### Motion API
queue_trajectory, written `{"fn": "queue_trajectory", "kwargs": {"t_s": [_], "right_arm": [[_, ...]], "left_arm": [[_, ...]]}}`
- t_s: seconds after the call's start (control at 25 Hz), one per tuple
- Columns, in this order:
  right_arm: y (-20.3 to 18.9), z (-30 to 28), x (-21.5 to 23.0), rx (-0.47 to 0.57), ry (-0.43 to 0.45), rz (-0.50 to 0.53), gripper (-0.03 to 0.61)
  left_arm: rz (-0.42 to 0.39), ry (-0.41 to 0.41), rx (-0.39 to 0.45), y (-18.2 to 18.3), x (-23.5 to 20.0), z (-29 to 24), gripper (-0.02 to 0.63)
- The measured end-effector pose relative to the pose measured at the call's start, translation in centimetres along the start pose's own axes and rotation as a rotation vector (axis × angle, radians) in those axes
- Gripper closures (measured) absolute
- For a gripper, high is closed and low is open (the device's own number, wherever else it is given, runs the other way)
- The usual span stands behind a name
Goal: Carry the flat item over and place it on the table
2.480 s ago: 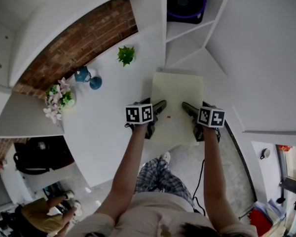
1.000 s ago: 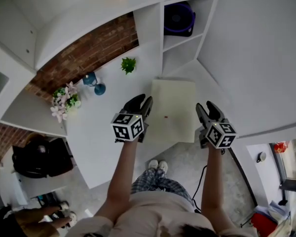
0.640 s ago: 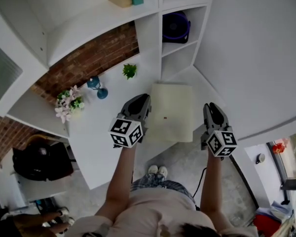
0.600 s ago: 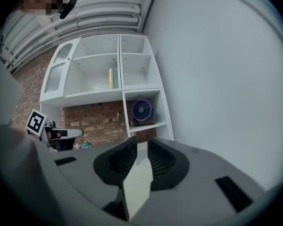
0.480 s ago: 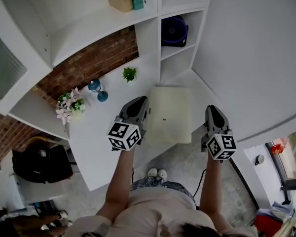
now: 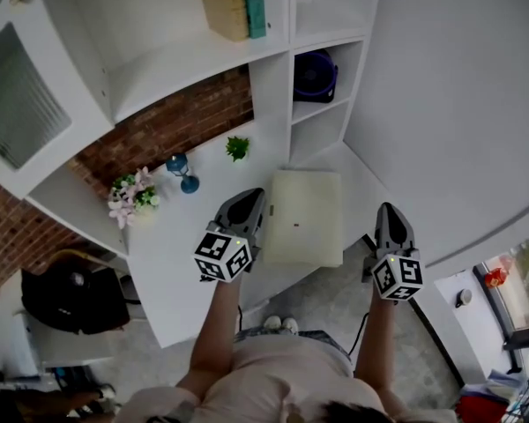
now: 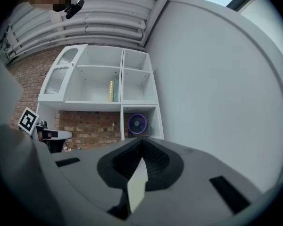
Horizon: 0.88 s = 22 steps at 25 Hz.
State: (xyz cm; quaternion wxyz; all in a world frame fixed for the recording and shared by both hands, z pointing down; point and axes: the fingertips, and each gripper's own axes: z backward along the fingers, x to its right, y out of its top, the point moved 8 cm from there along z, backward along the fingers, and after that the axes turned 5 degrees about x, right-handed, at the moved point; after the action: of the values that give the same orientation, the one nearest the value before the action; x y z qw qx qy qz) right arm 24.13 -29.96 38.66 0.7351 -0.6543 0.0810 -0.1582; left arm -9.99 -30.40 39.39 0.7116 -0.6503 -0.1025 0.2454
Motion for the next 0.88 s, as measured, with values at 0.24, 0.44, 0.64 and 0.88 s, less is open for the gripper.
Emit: {"fn": "queue_trajectory", "kwargs": {"t_s": [0.24,0.44,0.64,0.88], "right_arm": [[0.55,0.43,0.02,0.026,-0.017,0.024,0.563],[0.58,0.35,0.28,0.024,-0.026,0.036,0.563],[0.52,0.19,0.49,0.013,-0.028,0.041,0.563],[0.36,0.34,0.74,-0.002,-0.036,0.044,0.563]], "left_arm": [[0.006,-0.005,0.014,0.48,-0.18,0.41,0.586],[0.027,-0.011,0.017,0.38,-0.43,0.21,0.586],[0.030,-0.010,0.010,0.29,-0.43,-0.10,0.586],[0.035,-0.007,0.008,0.19,-0.34,0.00,0.586]]}}
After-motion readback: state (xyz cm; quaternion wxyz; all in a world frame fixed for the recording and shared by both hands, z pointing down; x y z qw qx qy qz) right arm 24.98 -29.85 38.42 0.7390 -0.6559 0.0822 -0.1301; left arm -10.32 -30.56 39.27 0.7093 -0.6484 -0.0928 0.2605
